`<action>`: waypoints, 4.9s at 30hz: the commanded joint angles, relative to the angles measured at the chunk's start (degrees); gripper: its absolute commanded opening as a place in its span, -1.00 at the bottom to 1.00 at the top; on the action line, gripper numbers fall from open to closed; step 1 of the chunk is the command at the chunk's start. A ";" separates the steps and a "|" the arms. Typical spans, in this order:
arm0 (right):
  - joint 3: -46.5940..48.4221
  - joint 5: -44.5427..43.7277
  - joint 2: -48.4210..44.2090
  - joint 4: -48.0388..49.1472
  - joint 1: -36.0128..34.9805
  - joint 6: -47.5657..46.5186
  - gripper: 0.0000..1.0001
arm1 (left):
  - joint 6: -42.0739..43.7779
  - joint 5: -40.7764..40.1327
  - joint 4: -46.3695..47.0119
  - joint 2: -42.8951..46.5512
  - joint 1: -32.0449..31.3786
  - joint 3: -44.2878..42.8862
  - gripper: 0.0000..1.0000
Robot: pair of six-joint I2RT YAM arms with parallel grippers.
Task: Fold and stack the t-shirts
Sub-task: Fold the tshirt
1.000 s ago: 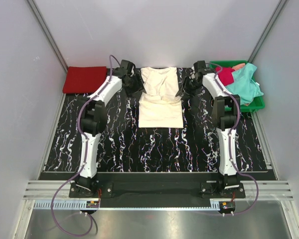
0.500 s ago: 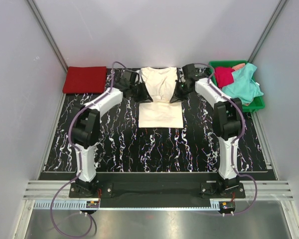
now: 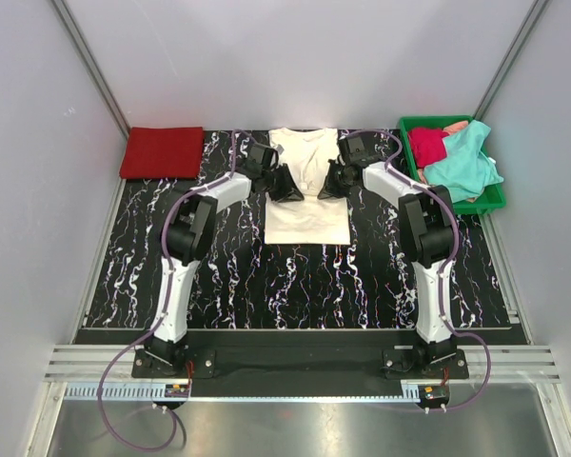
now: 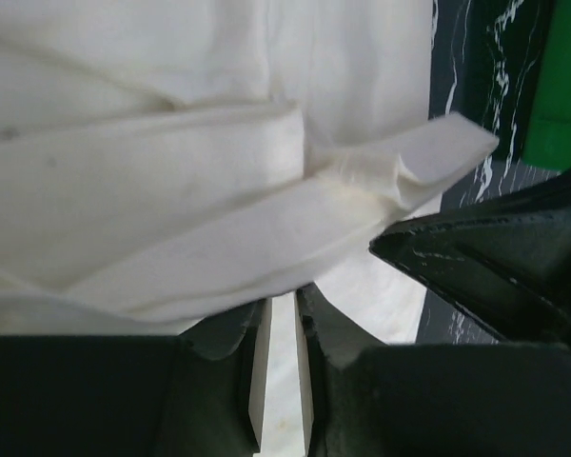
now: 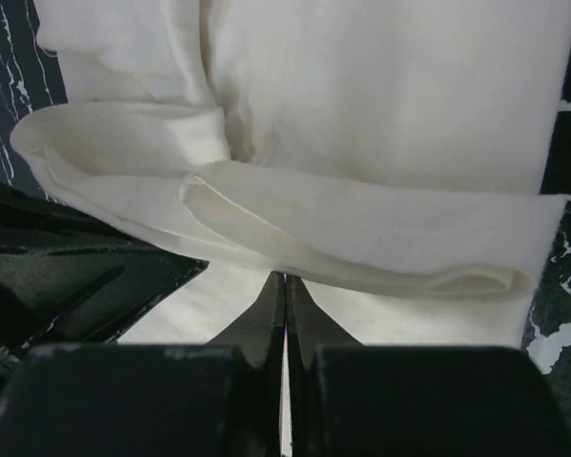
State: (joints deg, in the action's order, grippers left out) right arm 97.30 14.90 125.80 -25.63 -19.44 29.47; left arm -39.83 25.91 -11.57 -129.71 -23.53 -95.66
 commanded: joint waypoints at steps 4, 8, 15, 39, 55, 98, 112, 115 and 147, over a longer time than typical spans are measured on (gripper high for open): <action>4.65 -7.77 3.83 6.55 0.02 -1.70 -1.00 | -3.05 1.34 7.17 -6.16 2.26 -9.10 -0.58; 12.97 -9.71 8.48 6.03 0.81 -3.89 -0.98 | -4.89 0.72 7.78 -9.33 3.84 -14.64 -0.56; 31.62 -11.03 16.14 -4.93 3.00 -7.85 -0.90 | -6.57 1.33 4.72 -11.63 7.09 -22.29 -0.50; 4.39 17.10 8.23 13.06 13.46 1.55 -0.83 | -2.98 6.69 8.42 -9.33 9.11 -7.96 -0.40; -0.07 24.26 -7.93 -5.06 3.72 -3.82 -0.75 | 2.22 7.22 0.67 24.38 8.33 15.65 0.12; -26.89 31.60 -7.74 -6.01 12.31 -10.23 -1.00 | 6.43 5.03 0.41 11.76 4.98 32.20 -0.87; -42.44 26.49 -28.41 -0.15 16.10 -1.64 -0.14 | 8.72 2.04 -11.62 30.12 3.31 30.35 0.08; -44.56 28.17 -27.63 7.85 15.93 6.02 0.01 | 5.39 -2.43 -11.73 33.99 3.31 32.71 0.27; -45.35 15.17 -20.42 13.33 11.45 12.72 -0.03 | -19.49 -14.13 -1.87 26.53 2.96 44.59 0.09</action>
State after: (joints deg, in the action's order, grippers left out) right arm 51.03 36.29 104.31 -9.10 -6.48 44.40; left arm -60.34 18.39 -9.78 -99.39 -20.36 -51.13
